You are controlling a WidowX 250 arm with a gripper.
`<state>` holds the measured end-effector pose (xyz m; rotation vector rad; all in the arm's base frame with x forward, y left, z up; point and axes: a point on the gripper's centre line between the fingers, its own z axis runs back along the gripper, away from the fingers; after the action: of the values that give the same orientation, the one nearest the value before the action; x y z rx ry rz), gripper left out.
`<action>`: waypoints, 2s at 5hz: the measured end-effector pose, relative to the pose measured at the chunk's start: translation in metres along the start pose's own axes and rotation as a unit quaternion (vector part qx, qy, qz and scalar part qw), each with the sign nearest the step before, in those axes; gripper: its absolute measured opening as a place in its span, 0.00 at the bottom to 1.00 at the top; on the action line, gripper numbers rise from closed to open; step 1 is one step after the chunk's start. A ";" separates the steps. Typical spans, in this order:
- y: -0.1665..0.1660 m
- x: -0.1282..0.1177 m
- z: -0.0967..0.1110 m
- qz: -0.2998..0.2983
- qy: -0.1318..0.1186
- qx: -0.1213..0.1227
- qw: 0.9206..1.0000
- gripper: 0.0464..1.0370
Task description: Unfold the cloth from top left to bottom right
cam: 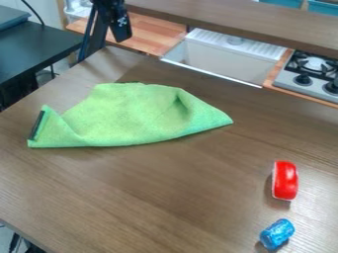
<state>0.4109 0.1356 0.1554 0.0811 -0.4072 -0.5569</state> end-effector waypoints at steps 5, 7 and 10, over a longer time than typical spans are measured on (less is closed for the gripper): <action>0.028 0.001 -0.061 0.046 0.045 0.031 0.997 0.96; 0.036 0.003 -0.081 0.038 0.064 0.036 0.997 0.96; 0.031 0.001 -0.117 -0.042 0.008 -0.007 0.999 0.96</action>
<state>0.4733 0.1572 0.0538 0.0886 -0.3858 -0.6412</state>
